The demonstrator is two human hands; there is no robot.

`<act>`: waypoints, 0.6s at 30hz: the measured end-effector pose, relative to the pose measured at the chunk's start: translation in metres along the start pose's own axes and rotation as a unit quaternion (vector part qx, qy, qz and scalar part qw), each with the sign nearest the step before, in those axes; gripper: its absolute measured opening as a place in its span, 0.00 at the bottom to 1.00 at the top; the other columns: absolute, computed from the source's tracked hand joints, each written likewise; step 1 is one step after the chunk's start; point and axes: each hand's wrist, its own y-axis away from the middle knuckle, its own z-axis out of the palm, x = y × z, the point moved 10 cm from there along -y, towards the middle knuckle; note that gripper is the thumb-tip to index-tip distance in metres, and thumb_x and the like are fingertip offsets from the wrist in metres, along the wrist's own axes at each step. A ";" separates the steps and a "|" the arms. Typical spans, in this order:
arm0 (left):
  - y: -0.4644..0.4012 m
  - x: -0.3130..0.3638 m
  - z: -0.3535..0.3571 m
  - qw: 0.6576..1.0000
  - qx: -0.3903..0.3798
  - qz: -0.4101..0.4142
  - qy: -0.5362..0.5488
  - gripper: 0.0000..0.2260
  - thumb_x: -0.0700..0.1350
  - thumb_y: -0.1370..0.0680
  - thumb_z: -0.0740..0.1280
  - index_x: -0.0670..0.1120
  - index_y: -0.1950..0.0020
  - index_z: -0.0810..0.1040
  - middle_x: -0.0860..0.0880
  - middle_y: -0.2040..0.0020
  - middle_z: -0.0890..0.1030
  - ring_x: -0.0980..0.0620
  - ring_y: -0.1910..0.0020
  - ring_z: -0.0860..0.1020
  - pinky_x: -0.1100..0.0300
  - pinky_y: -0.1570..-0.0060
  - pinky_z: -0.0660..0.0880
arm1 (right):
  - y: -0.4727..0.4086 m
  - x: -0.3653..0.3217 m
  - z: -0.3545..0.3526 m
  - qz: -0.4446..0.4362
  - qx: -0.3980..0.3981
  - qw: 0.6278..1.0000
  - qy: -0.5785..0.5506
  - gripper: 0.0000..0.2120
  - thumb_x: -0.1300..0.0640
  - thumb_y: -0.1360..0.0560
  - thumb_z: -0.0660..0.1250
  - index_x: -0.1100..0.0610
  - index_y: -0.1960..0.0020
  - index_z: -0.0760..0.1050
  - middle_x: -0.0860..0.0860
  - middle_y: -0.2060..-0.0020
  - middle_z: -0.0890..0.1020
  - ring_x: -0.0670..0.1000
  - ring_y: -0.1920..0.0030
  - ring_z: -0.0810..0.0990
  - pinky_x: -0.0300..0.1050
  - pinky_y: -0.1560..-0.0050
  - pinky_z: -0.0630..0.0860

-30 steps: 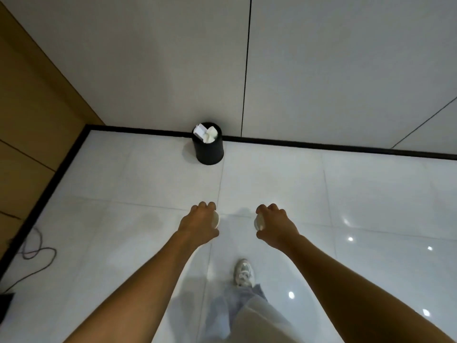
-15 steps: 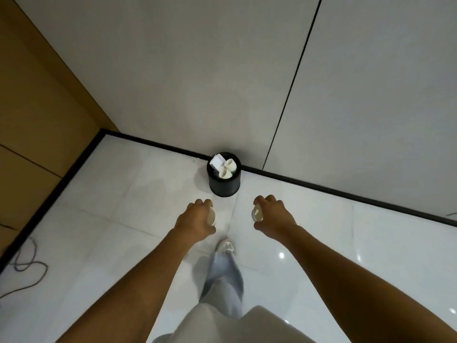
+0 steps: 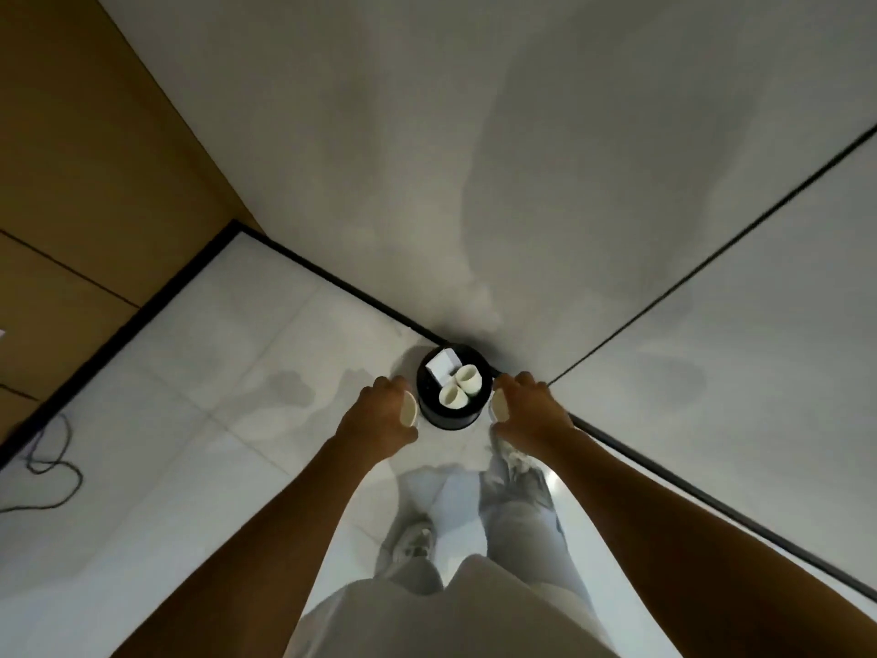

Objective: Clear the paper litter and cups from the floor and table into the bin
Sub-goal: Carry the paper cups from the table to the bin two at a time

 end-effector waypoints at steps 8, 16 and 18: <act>-0.063 0.016 0.016 0.985 0.035 -0.137 0.098 0.22 0.48 0.27 0.70 0.43 0.37 0.68 0.43 0.44 0.73 0.46 0.48 0.75 0.58 0.51 0.73 | -0.125 0.015 -0.032 -0.103 -0.111 0.985 0.088 0.28 0.53 0.27 0.72 0.54 0.32 0.63 0.56 0.37 0.70 0.57 0.38 0.70 0.50 0.40 0.74; -0.112 0.001 0.042 0.954 0.059 -0.228 0.187 0.27 0.48 0.29 0.73 0.44 0.34 0.67 0.44 0.39 0.71 0.46 0.43 0.72 0.56 0.47 0.75 | -0.206 0.016 -0.010 -0.156 -0.172 0.960 0.155 0.31 0.52 0.27 0.71 0.54 0.28 0.62 0.57 0.34 0.68 0.59 0.37 0.70 0.50 0.43 0.74; -0.130 -0.008 0.058 0.951 0.067 -0.237 0.189 0.27 0.47 0.29 0.73 0.44 0.33 0.67 0.44 0.38 0.71 0.46 0.41 0.71 0.55 0.47 0.75 | -0.227 0.016 0.007 -0.163 -0.182 0.957 0.157 0.31 0.52 0.27 0.71 0.54 0.29 0.62 0.58 0.35 0.67 0.59 0.38 0.70 0.50 0.44 0.74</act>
